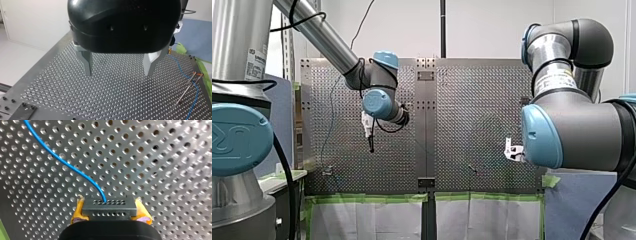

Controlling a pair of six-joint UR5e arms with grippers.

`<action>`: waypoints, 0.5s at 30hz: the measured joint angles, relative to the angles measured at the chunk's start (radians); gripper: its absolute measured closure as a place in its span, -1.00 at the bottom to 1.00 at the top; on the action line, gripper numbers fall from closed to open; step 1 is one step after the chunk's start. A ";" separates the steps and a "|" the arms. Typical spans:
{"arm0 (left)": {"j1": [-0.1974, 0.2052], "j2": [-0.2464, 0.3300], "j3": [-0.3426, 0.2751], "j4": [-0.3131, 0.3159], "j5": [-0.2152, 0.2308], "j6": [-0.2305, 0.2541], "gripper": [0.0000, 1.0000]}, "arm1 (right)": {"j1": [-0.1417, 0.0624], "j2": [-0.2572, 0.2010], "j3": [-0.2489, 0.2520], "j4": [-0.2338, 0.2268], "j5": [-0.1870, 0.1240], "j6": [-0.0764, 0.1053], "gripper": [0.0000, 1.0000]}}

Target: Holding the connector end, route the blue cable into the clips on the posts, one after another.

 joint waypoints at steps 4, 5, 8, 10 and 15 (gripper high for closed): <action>0.001 0.033 -0.033 0.014 0.000 0.011 -1.00 | 0.003 -0.033 0.013 0.005 0.008 -0.003 1.00; 0.001 0.039 -0.039 0.018 0.000 0.015 -1.00 | 0.005 -0.042 0.015 0.005 0.009 -0.003 1.00; 0.001 0.051 -0.051 0.023 0.000 0.023 -1.00 | 0.006 -0.054 0.018 0.005 0.011 -0.003 1.00; 0.001 0.053 -0.053 0.025 0.000 0.025 -1.00 | 0.007 -0.057 0.019 0.005 0.012 -0.003 1.00; 0.001 0.054 -0.055 0.026 0.000 0.026 -1.00 | 0.007 -0.059 0.019 0.005 0.012 -0.003 1.00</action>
